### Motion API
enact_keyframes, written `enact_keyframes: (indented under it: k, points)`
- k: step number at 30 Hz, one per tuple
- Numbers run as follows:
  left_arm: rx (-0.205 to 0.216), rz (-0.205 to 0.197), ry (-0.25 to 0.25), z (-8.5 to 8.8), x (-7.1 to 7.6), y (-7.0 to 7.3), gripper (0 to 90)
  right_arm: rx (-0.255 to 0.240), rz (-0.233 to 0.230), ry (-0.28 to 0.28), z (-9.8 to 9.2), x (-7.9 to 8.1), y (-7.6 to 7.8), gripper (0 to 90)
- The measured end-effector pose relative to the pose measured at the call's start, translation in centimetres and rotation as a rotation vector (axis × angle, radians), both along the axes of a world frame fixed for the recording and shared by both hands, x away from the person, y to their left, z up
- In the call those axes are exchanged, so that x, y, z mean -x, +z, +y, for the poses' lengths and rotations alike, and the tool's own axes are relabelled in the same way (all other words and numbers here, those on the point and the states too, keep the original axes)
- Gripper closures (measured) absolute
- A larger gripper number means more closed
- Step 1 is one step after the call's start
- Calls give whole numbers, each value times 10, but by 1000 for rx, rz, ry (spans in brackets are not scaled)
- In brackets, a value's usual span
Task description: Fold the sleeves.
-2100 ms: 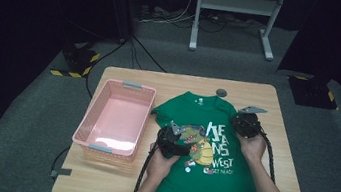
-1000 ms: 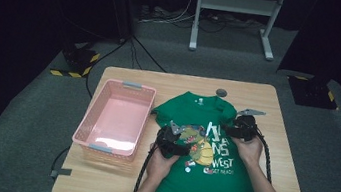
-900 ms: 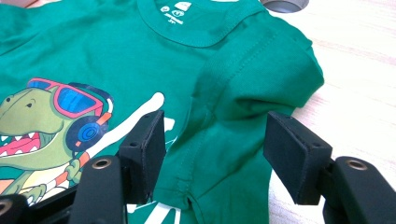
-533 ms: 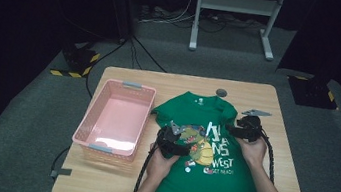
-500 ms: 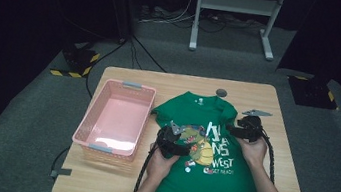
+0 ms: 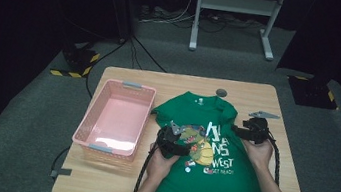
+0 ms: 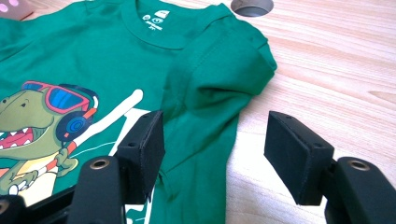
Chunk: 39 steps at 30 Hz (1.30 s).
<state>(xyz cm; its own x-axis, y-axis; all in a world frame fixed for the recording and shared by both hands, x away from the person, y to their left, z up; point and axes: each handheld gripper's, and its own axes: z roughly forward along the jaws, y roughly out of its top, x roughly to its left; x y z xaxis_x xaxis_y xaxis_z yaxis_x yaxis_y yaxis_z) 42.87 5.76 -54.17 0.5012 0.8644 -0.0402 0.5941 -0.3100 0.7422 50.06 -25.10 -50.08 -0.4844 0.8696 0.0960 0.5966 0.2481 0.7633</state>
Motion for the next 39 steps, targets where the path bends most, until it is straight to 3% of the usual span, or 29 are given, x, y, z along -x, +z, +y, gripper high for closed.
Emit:
enact_keyframes:
  k: [29,39]
  points:
    - [-4,-1,0,0,0,0,150,-50,-25,-30,-27,17,6,333]
    - [-7,-1,0,0,0,0,150,-62,-59,-32,-30,25,10,339]
